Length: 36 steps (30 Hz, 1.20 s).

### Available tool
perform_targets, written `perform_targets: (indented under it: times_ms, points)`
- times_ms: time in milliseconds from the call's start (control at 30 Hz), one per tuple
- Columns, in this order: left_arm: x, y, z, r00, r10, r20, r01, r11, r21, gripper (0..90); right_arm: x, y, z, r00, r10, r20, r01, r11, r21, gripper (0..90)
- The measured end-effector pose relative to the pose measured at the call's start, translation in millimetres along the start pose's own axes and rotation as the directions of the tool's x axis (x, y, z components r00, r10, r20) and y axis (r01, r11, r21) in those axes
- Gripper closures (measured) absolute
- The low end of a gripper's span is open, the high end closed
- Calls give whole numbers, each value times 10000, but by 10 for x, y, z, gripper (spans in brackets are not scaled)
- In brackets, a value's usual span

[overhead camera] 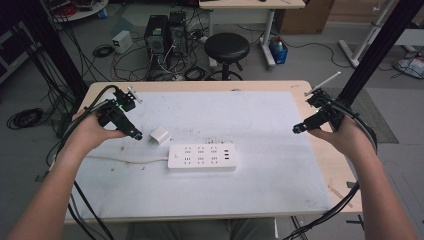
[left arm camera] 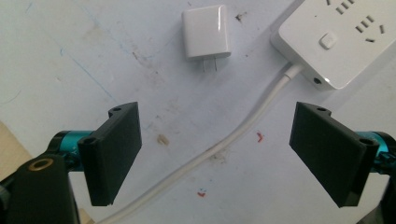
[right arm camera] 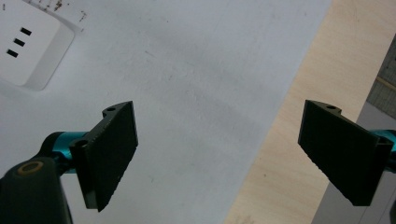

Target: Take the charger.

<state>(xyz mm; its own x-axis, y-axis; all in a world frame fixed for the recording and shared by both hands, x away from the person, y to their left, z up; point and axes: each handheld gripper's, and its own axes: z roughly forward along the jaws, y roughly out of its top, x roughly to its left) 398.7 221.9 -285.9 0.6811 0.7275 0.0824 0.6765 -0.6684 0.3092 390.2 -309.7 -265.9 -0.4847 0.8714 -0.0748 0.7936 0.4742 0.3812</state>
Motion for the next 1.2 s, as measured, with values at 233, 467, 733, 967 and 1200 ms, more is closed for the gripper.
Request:
perform_targets:
  times_ms: [233, 467, 733, 967, 1200]
  points:
    - [-8, 0, -37, 9999, 4, 163, 1, 9995, -302, 168, 14, 13, -53, 9999, -125, -54, 125, 9999, -22, 114]
    - [2, 61, 28, 9997, 82, 233, -78, 9998, -178, 168, 15, 22, -29, 9997, -227, -113, 227, 9997, -12, 114]
    - [14, 170, 196, 9999, 23, 155, -25, 9999, 103, 168, -39, 18, 36, 9998, -168, -124, 168, 9999, 34, 114]
    - [69, 268, 520, 9983, -424, 401, 405, 9981, 461, 169, -49, 2, 112, 9998, -184, -111, 185, 9998, 96, 114]
    - [96, 355, 828, 9965, -656, 516, 604, 9934, 972, 170, -41, -1, 149, 9995, -265, -163, 267, 9996, 126, 115]
